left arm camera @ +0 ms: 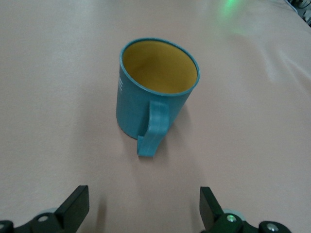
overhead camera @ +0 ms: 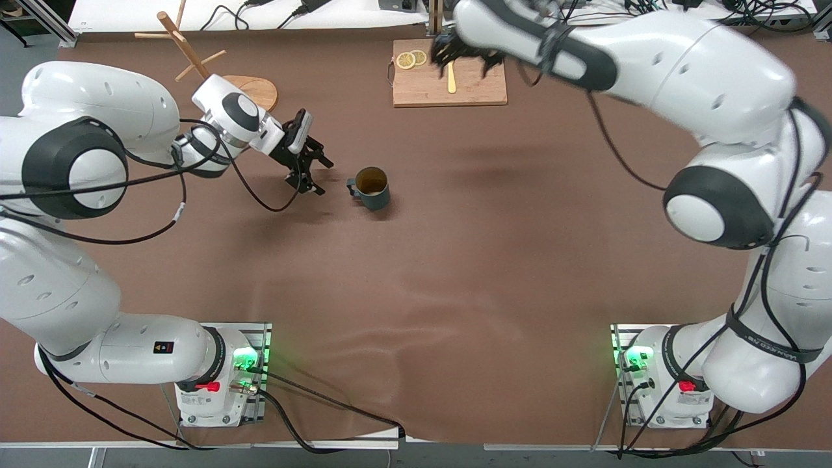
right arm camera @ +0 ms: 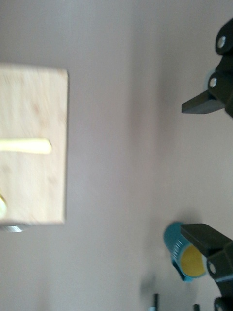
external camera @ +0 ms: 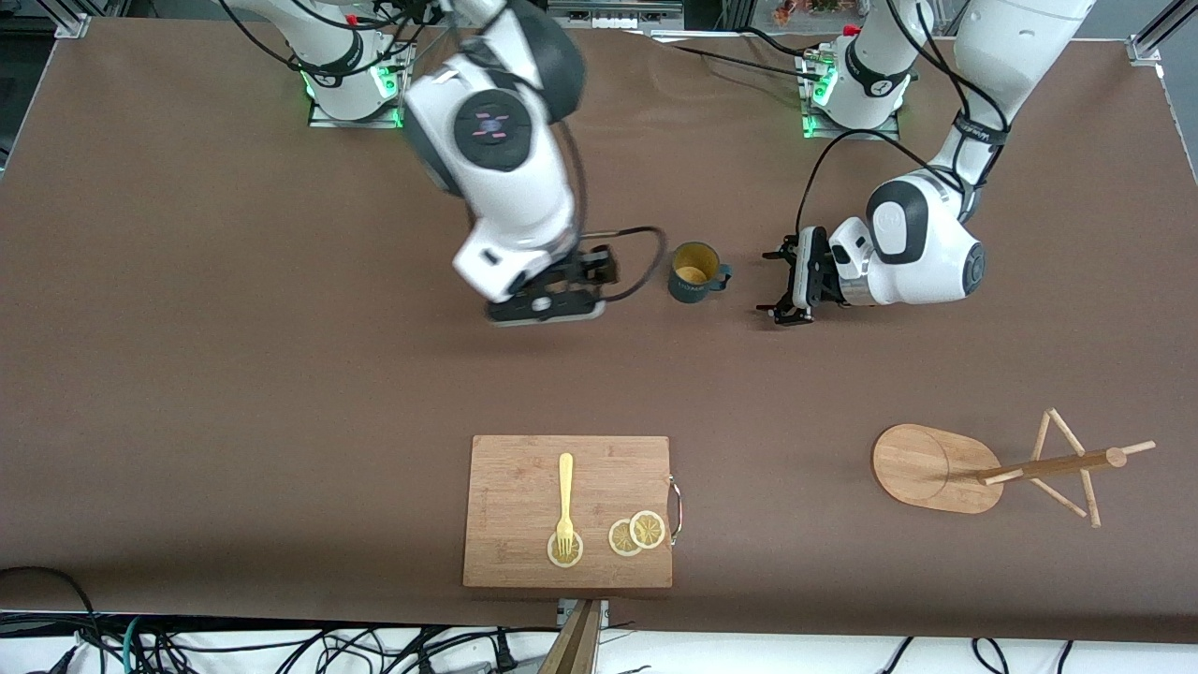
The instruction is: Pass cup and hang on rack
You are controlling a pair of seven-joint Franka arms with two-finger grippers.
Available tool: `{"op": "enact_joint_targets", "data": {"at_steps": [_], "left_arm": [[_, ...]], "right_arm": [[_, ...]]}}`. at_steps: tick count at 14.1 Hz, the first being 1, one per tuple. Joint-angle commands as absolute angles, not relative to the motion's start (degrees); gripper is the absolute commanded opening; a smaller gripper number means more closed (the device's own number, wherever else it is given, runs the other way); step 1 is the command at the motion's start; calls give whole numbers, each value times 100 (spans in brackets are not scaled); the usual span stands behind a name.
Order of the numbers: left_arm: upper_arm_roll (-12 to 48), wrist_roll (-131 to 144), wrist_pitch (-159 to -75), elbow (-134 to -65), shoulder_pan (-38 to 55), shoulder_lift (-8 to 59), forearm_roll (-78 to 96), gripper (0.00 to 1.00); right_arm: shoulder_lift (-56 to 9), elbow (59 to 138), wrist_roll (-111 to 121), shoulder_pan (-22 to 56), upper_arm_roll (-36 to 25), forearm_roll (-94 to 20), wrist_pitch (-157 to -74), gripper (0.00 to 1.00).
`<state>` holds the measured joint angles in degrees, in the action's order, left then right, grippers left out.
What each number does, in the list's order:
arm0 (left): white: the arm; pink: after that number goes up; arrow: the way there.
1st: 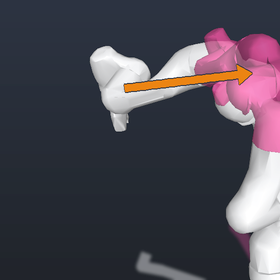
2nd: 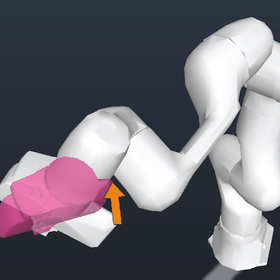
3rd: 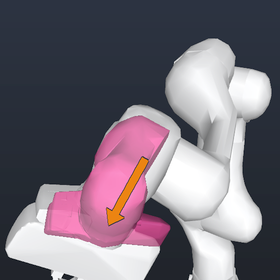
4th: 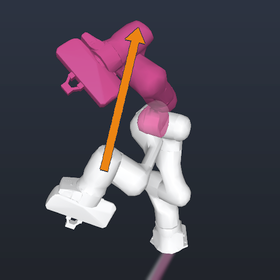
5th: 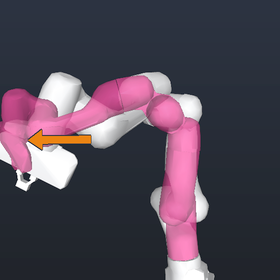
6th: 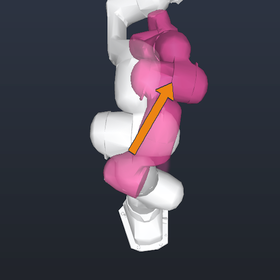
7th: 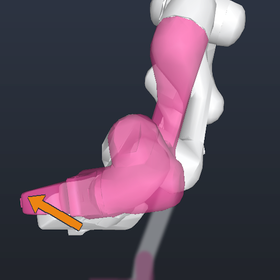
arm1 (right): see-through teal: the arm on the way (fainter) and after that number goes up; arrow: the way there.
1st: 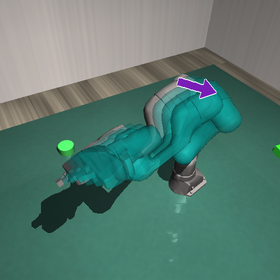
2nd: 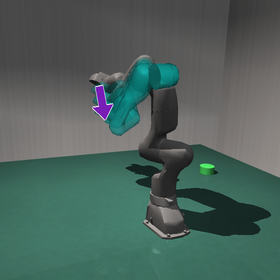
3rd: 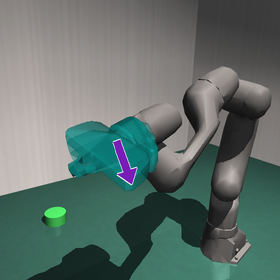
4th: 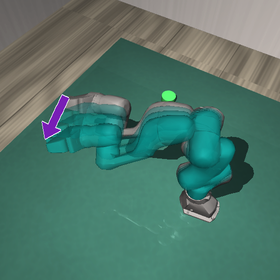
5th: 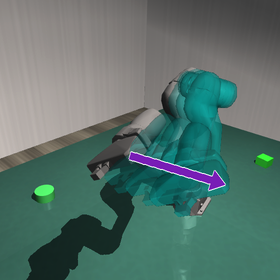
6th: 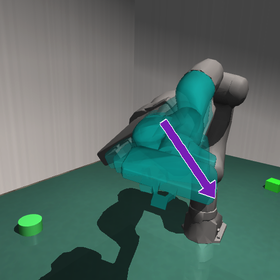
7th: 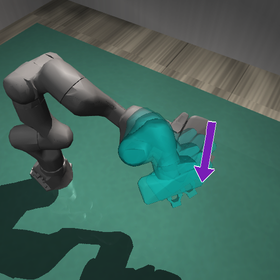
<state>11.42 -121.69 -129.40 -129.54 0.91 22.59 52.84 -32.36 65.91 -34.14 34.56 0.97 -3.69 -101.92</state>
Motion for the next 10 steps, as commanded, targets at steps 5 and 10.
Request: {"op": "enact_joint_targets", "data": {"at_steps": [5,10], "left_arm": [[1143,-13972,-13025,-13192,97,2680,6905,100],[1143,-14344,-12973,-13192,220,2839,7390,100]], "right_arm": [[-2235,7258,-2137,2154,123,-1204,-9353,100],[-855,8673,-1934,2136,-508,-1046,-9299,100]]}}
